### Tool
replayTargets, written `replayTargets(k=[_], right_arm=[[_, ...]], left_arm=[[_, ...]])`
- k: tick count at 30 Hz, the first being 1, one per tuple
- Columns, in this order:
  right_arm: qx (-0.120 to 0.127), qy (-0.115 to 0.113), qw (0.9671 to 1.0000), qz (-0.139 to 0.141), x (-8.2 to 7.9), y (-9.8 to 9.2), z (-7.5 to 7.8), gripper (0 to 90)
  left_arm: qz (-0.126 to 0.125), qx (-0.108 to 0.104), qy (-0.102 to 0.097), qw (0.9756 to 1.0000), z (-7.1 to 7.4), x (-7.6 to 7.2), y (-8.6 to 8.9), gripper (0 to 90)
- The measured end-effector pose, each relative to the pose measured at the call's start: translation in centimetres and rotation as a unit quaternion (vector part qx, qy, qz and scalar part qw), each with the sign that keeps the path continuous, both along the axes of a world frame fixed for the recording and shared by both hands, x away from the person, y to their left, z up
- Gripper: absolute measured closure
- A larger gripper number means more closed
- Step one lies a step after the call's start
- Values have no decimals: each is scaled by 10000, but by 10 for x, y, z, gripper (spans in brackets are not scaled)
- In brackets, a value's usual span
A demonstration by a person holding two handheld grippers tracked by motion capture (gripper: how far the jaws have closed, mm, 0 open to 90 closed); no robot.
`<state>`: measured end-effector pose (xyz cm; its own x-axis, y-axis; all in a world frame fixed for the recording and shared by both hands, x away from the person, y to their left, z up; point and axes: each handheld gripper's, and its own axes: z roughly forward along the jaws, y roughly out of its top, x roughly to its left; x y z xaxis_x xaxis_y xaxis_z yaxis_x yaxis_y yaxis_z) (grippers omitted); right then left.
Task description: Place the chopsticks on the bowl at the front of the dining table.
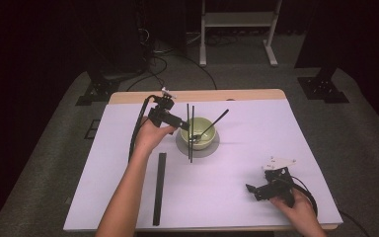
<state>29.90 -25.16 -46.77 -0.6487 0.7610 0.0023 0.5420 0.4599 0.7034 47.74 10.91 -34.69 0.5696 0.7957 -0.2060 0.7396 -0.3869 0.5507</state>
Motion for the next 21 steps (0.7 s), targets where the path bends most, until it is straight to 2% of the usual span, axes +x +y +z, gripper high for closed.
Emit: replayTargets(k=[6,7,9,11,13,15,21], right_arm=[[2,2,10000,0,0,0,0,0],[8,7,10000,-7,0,0,0,0],[6,5,10000,-6,0,0,0,0],[8,6,10000,-6,0,0,0,0],[-2,-4,10000,5,0,0,0,0],[-5,-7,10000,8,0,0,0,0],[-7,-9,10000,11,0,0,0,0]], left_arm=[[104,55,30,9999,4,33,-13,0],[137,19,96,9999,4,38,-15,0],[147,81,118,9998,2,48,-19,0],[233,99,133,9996,0,56,-22,0],[344,210,143,9991,-3,66,-25,0],[356,193,223,9989,-6,73,-27,0],[424,367,294,9980,-17,85,-37,0]])
